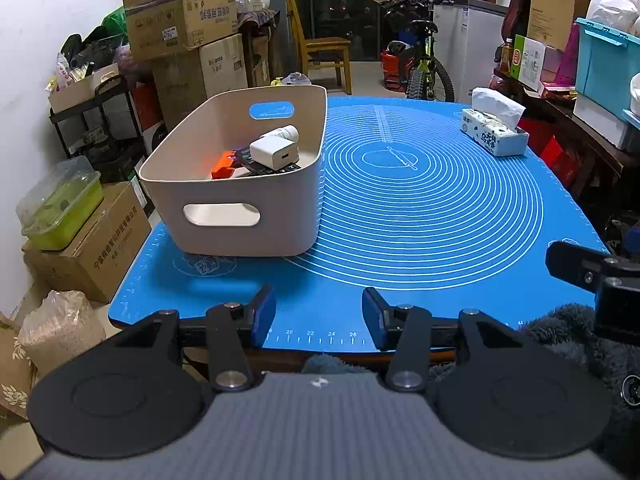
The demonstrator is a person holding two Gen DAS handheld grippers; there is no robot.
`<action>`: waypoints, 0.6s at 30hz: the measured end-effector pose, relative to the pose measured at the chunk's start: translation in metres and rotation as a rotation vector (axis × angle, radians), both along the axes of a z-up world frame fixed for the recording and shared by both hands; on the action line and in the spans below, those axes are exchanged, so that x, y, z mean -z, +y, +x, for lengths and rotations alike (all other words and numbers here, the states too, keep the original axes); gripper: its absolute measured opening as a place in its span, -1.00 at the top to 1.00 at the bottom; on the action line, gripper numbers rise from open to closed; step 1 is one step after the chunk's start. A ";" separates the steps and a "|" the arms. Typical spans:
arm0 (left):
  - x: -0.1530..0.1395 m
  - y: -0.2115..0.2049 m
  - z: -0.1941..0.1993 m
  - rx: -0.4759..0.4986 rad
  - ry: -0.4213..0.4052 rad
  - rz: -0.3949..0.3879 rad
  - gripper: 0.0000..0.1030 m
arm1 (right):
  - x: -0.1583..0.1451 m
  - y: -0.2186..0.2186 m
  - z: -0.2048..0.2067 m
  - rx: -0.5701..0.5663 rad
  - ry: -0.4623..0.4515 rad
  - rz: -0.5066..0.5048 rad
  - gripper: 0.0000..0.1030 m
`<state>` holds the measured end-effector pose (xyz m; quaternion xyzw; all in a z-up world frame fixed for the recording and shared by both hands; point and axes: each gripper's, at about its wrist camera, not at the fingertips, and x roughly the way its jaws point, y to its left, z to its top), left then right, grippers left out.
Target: Organize rigid objects
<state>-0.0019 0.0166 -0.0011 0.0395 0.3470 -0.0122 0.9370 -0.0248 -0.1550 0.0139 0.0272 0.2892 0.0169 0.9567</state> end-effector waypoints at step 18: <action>-0.001 -0.001 0.001 -0.003 -0.010 -0.005 0.04 | 0.005 0.000 0.003 -0.007 0.038 0.010 -0.88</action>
